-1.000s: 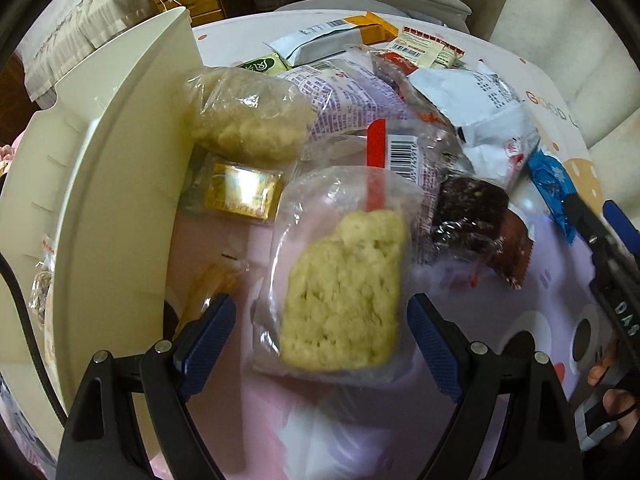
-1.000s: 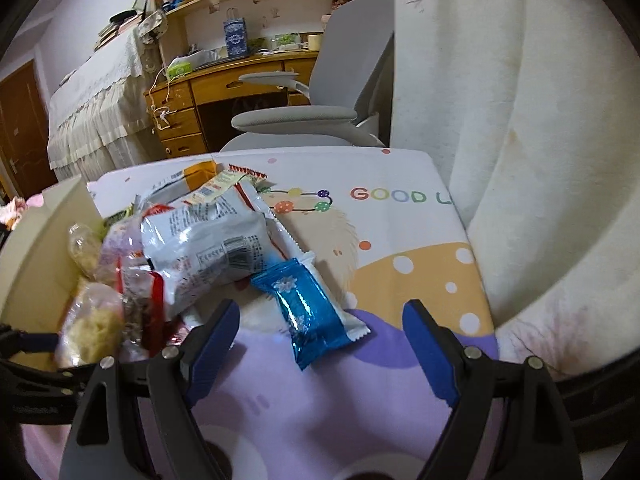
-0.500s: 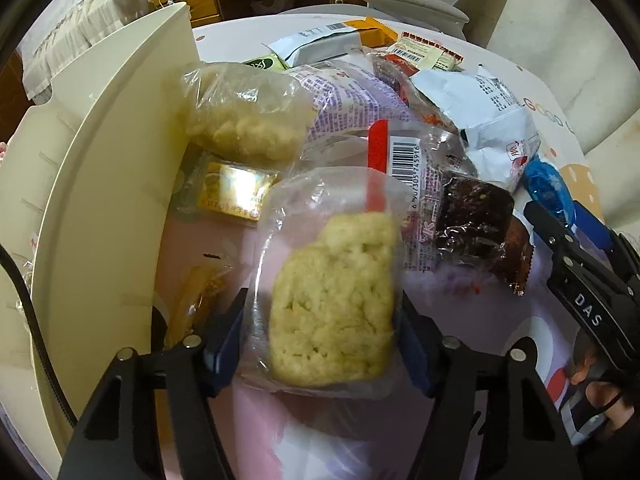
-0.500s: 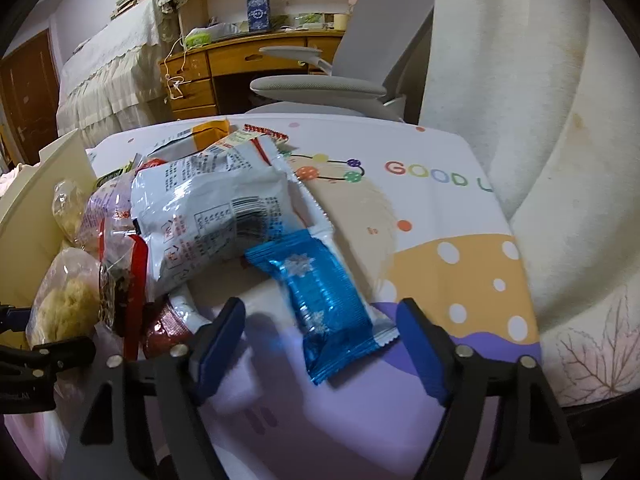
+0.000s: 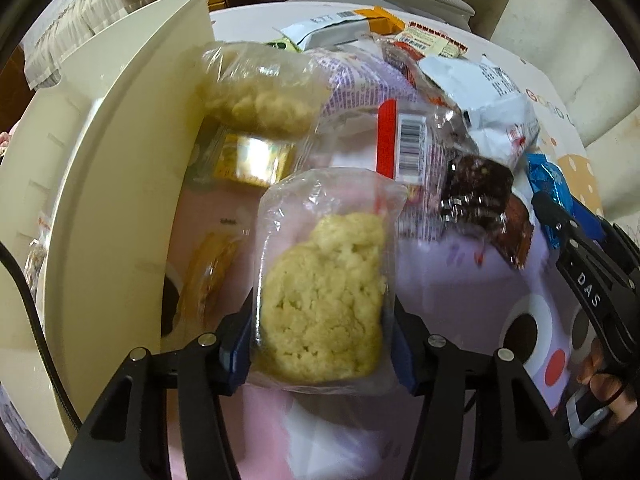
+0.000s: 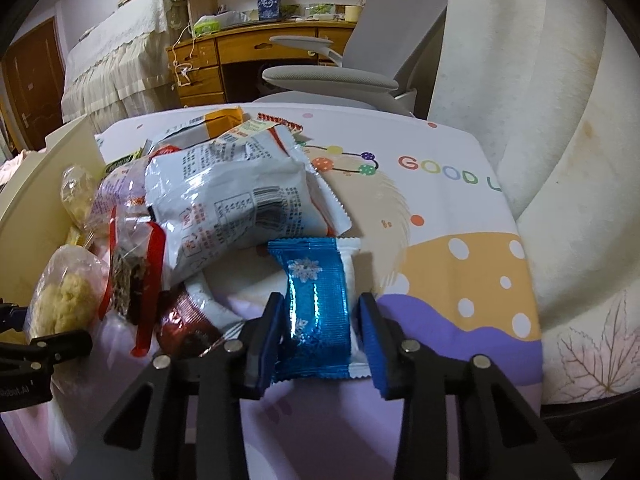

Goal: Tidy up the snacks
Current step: 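Carry both snacks over the white tray and release them inside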

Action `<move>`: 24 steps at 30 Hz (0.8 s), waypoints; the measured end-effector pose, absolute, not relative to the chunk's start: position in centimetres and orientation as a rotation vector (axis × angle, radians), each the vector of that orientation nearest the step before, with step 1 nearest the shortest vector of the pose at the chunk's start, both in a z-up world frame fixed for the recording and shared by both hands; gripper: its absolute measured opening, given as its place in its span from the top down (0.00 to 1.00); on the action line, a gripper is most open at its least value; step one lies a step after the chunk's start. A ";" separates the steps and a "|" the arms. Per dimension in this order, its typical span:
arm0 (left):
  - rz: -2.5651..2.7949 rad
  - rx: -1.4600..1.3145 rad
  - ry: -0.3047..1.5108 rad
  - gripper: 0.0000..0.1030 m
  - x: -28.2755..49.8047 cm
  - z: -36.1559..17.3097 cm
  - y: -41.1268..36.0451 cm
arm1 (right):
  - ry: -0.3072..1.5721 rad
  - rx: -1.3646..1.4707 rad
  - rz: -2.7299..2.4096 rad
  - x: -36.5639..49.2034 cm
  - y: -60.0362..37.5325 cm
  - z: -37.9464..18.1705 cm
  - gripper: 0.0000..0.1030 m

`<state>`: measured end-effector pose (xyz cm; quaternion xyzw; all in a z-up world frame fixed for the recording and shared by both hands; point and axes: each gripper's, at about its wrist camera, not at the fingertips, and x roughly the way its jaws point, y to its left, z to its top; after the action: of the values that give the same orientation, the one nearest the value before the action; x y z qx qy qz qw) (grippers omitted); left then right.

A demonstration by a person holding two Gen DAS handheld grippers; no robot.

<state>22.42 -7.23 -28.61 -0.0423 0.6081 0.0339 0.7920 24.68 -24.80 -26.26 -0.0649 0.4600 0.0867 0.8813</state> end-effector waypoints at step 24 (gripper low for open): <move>-0.096 -0.064 1.268 0.47 15.5 -19.9 -6.2 | 1.007 0.001 0.113 19.7 -25.0 -21.4 0.71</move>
<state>15.48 -6.16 -19.89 -0.0297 0.5921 -0.0449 0.8041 19.66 -25.00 -21.37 0.0006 0.4824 0.0540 0.8743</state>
